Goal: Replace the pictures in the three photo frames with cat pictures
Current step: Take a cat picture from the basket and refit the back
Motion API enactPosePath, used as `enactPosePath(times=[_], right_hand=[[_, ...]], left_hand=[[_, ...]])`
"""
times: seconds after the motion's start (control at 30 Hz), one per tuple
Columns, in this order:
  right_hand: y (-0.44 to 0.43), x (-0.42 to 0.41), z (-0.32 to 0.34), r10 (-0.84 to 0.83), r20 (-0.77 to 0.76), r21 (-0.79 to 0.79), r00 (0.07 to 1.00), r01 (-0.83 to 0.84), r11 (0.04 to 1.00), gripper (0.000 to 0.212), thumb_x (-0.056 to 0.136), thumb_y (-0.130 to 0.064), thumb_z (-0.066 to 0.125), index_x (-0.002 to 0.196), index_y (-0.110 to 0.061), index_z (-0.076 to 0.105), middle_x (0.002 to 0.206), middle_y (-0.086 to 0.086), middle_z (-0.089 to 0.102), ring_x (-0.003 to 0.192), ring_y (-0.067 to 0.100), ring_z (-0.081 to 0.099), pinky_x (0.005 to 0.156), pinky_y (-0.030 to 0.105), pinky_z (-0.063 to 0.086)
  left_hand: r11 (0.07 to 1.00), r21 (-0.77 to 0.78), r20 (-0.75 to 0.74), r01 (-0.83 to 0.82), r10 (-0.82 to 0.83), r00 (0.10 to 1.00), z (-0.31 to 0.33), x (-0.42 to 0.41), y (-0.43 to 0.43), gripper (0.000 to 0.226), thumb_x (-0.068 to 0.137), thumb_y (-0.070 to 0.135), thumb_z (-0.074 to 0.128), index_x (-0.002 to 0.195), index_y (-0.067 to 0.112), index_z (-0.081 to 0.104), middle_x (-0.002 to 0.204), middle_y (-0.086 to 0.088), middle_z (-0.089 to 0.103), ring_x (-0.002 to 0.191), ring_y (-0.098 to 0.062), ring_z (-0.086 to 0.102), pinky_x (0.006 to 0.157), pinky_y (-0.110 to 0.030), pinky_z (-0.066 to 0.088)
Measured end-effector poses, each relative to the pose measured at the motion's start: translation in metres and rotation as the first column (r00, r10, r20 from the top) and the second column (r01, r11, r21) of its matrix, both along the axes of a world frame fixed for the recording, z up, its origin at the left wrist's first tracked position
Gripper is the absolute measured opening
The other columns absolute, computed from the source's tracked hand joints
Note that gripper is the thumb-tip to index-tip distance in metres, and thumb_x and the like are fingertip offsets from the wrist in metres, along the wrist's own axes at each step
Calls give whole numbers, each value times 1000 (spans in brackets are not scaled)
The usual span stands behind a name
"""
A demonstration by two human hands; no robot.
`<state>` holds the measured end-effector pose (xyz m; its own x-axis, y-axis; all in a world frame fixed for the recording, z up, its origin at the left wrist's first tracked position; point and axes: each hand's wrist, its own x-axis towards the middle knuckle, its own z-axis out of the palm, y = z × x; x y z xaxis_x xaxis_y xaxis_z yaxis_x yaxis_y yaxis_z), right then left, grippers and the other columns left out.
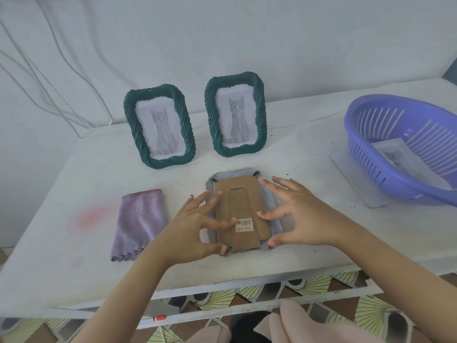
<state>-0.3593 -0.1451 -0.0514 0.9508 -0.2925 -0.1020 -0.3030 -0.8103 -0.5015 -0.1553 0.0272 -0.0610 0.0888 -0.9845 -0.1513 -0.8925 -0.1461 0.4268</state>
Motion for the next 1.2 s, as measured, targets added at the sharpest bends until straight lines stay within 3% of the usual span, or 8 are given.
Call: enactPosePath(times=[0.23,0.43,0.6,0.7,0.83,1.03,1.2], right_hand=[[5,-4,-4,143,-7,-240,990,-140,961,51,85,-56,52,128,-30,55,156,-10,-2,141,5,-7,111,24,-12],[11,-2,-21,159,114,-423,981,-97,901,43,87,-45,42,106,-17,69,151,4,33,137,19,26,112,40,18],[16,-4,-31,147,168,-455,975,-56,889,40,88,-38,42,107,-14,68,148,6,37,134,18,28,109,43,28],[17,-6,-33,141,170,-461,975,-47,886,41,90,-39,40,109,-14,67,149,6,36,135,19,28,109,44,32],[16,-6,-32,134,145,-481,980,-48,876,42,90,-40,39,112,-16,66,150,6,32,135,20,26,109,44,25],[16,-8,-32,132,134,-478,982,-52,877,43,90,-40,38,113,-16,66,151,7,30,135,21,25,109,44,22],[17,-8,-32,123,138,-460,983,-47,887,42,91,-40,38,113,-16,65,151,9,30,135,21,24,108,44,24]], left_hand=[[1000,3,-11,16,-16,1000,2,-2,2,63,61,70,47,122,59,40,150,14,8,136,1,7,112,-22,2],[999,-42,55,18,-16,998,2,-7,3,59,67,63,45,126,51,44,152,2,20,139,-4,13,110,-22,-3],[992,-110,230,69,-42,972,-3,-9,4,56,72,56,49,124,38,54,140,-7,45,136,-19,33,112,-36,5],[994,-78,217,83,-64,974,1,-3,5,58,73,67,43,128,48,45,145,2,38,140,-18,23,113,-35,-1],[988,-32,288,149,-133,948,6,2,2,62,72,74,36,130,52,37,148,7,31,142,-12,9,113,-33,-10],[975,-111,401,192,-133,907,0,-2,2,44,82,54,44,121,40,57,128,-2,59,130,-22,43,111,-50,17],[976,-172,322,132,-71,944,-8,-4,8,39,86,44,44,121,38,57,128,-2,58,128,-25,45,108,-51,21]])
